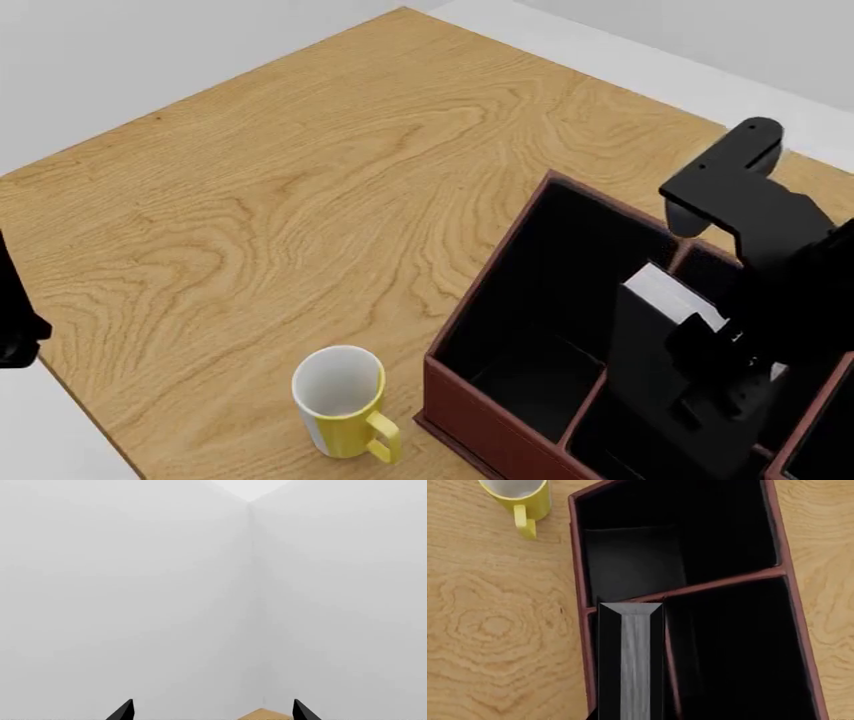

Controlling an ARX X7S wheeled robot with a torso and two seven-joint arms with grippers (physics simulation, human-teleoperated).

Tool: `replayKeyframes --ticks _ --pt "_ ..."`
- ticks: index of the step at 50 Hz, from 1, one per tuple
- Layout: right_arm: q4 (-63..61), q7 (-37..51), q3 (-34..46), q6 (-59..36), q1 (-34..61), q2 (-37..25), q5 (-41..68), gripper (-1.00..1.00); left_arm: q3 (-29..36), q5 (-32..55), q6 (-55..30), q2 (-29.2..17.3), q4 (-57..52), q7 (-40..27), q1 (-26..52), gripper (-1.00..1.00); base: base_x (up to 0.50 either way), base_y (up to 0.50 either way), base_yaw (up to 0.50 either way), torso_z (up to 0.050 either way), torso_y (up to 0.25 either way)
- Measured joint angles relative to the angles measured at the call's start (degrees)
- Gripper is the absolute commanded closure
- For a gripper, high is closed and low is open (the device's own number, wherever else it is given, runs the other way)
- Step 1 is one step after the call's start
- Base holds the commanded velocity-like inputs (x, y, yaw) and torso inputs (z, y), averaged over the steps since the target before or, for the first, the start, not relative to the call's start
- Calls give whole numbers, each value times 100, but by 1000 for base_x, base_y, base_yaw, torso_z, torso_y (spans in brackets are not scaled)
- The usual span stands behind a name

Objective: Pick up the book and place it in the back compartment of the caddy.

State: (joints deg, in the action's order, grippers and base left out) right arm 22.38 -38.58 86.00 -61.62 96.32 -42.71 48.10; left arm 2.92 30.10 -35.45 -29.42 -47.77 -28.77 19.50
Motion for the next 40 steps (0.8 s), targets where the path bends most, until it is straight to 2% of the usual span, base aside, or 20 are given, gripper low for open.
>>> replayKeyframes --ticks 40 --pt "886 -110 126 514 -544 361 -220 100 95 -27 38 -43 79 -44 -5 -100 0 0 0 0 1"
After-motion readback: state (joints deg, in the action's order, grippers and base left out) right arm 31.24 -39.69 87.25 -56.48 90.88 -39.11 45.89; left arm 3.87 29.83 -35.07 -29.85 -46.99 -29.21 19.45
